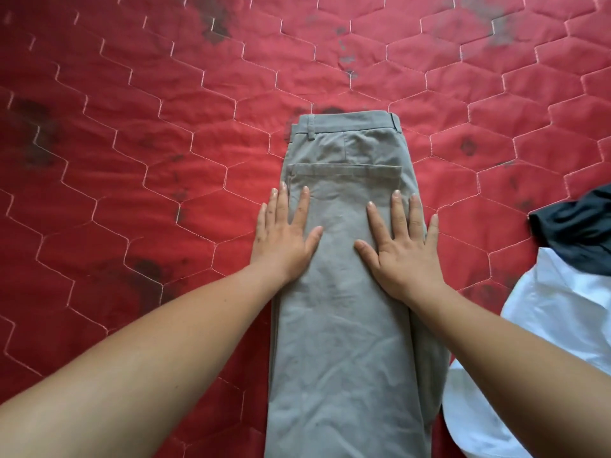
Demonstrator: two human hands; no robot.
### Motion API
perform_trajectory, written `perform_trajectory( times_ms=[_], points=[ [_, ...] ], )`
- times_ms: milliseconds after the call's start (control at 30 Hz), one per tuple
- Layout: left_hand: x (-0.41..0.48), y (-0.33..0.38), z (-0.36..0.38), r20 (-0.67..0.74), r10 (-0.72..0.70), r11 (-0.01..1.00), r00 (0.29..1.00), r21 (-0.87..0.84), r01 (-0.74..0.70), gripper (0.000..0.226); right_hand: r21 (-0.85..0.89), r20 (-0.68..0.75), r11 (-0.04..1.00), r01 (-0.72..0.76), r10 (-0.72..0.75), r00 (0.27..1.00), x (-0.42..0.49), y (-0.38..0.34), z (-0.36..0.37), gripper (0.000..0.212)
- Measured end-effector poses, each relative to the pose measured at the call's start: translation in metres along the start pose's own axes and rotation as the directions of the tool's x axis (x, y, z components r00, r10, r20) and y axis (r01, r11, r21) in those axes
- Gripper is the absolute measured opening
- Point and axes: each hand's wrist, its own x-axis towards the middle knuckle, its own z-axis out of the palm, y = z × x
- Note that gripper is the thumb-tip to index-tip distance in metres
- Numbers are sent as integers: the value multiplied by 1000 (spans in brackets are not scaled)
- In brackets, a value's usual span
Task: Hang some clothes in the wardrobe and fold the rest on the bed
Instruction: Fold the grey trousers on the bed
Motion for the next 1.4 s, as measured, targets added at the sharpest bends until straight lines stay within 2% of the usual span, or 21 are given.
perform_trajectory(
  times_ms=[133, 200, 267, 400, 567, 700, 833, 933, 1000, 1100, 1167, 1300, 1400],
  points=[
    [5, -3, -12, 102, 21, 1000, 995, -20, -19, 77, 1, 83, 1000, 12, -12, 997, 4, 2, -9, 76],
    [-6, -3, -15, 96, 33, 999, 995, -6, -33, 77, -42, 88, 999, 6, -2, 996, 1, -4, -15, 78],
    [-34, -1, -7, 48, 50, 998, 998, 40, -52, 76, -67, 34, 997, 26, -23, 999, -14, -13, -15, 79],
    [-128, -6, 23, 44, 64, 991, 997, 114, -68, 78, -52, -24, 954, 295, -296, 955, -106, -21, 19, 77],
    [-175, -10, 28, 109, 45, 992, 993, 109, -57, 78, -45, 0, 982, 185, -185, 983, -151, -27, 24, 78],
    [-233, -10, 38, 157, 239, 935, 958, 227, -271, 77, -58, 35, 931, 361, -360, 932, -223, -26, 44, 77],
    [-260, -15, 42, 194, 180, 939, 964, 259, -227, 77, -75, 78, 962, 263, -257, 963, -254, -22, 50, 75],
    [-254, -2, 34, 188, 179, 941, 966, 254, -224, 76, -72, 91, 966, 248, -241, 966, -245, -34, 40, 73],
    [-236, 14, 23, 139, 203, 945, 969, 231, -231, 72, -28, 44, 974, 226, -225, 973, -223, -43, 27, 67],
    [-167, 33, 7, 48, 236, 963, 970, 123, -241, 64, 56, -19, 974, 219, -218, 976, -153, -46, 5, 60],
    [-112, 40, -3, 22, 240, 969, 971, 53, -241, 63, 48, -36, 977, 208, -206, 978, -95, -40, -8, 59],
    [-64, 45, 14, 42, 218, 961, 975, 162, -222, 67, -12, 42, 985, 172, -171, 984, -39, -33, 4, 61],
    [-69, 45, 25, -28, 213, 955, 977, 216, -202, 68, -21, -47, 989, 146, -147, 988, -47, -33, 17, 60]
  ],
)
